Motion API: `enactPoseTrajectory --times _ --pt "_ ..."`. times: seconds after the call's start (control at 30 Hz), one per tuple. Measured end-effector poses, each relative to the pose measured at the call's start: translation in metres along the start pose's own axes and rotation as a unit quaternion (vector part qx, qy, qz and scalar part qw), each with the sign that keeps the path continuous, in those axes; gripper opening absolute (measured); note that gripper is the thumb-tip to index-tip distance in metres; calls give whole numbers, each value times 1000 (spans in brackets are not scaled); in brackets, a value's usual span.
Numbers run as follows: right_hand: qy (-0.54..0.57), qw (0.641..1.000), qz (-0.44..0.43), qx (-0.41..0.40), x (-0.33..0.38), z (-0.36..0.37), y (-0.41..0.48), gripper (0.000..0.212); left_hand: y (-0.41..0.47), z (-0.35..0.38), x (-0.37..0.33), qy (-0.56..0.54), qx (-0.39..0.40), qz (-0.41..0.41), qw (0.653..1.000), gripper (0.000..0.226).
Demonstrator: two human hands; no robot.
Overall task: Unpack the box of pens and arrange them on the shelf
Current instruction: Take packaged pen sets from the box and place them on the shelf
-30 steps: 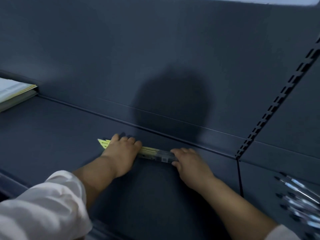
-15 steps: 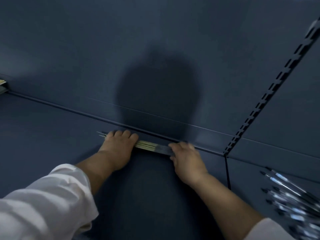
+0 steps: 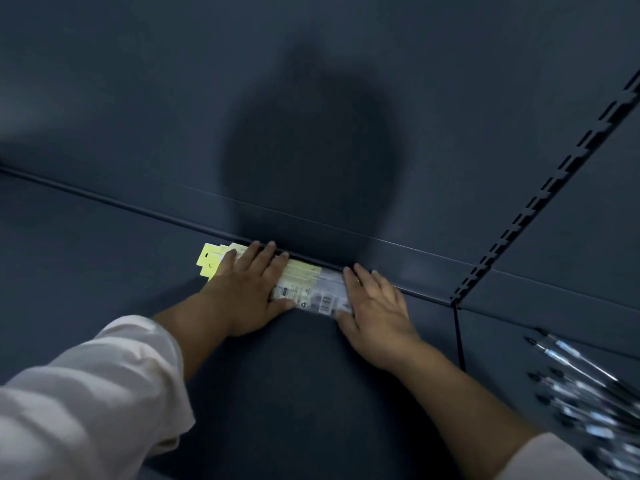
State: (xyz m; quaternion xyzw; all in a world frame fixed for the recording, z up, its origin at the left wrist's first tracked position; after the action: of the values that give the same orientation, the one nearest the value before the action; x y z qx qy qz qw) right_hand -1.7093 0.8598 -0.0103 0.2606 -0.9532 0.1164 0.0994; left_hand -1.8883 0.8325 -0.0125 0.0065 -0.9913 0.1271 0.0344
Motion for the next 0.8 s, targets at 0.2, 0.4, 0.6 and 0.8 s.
enactPoseTrajectory --times 0.2,0.4,0.6,0.8 --pt "-28 999 15 17 8 15 -17 70 -15 15 0 -33 10 34 999 93" --pt "-14 999 18 37 12 16 -22 63 -25 16 0 -51 32 28 998 69" --pt "24 996 60 61 1 -11 -9 100 -22 6 2 -36 52 19 998 78" --pt "-19 992 82 95 3 -23 10 97 -22 -2 2 -43 21 5 999 82"
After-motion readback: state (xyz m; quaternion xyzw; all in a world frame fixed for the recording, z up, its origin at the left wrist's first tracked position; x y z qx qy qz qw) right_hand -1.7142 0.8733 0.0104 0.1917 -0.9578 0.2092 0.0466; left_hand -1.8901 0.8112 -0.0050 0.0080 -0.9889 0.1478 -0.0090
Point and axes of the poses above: each hand's wrist, its own y-axis towards the middle knuckle, its own z-axis out of the palm, x = y × z, the point moved 9 cm from there along y, towards the middle knuckle, and after that the axes turned 4 degrees about x, right-handed, at the moved point
